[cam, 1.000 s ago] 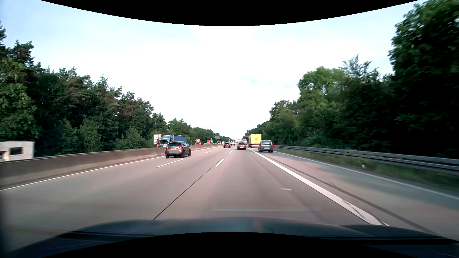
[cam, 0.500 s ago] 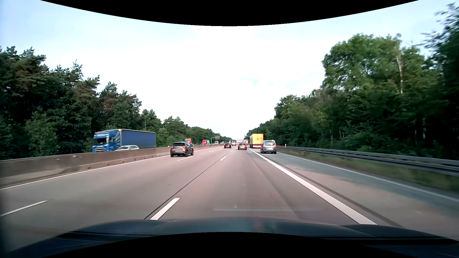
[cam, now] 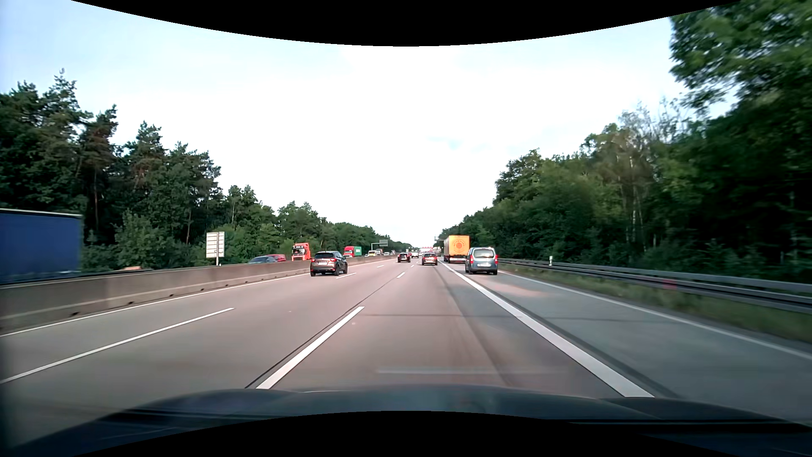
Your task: Follow the waypoints while adhering to traffic rules and regulations
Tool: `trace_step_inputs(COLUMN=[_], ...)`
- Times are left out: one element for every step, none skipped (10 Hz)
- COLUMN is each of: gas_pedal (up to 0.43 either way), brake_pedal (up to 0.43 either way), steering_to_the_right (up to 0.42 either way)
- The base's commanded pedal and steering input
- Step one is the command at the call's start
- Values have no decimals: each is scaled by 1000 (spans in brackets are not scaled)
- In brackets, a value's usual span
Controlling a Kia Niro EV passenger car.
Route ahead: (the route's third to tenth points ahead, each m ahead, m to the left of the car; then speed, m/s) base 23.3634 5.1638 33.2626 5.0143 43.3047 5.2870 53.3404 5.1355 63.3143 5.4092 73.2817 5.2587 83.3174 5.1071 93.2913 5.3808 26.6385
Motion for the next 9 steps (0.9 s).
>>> trace_step_inputs(gas_pedal=[0,0,0,0,0,0,0,0,0], brake_pedal=[0,0,0,0,0,0,0,0,0], steering_to_the_right=[-6,-6,-6,-6,-6,-6,-6,-6,-6])
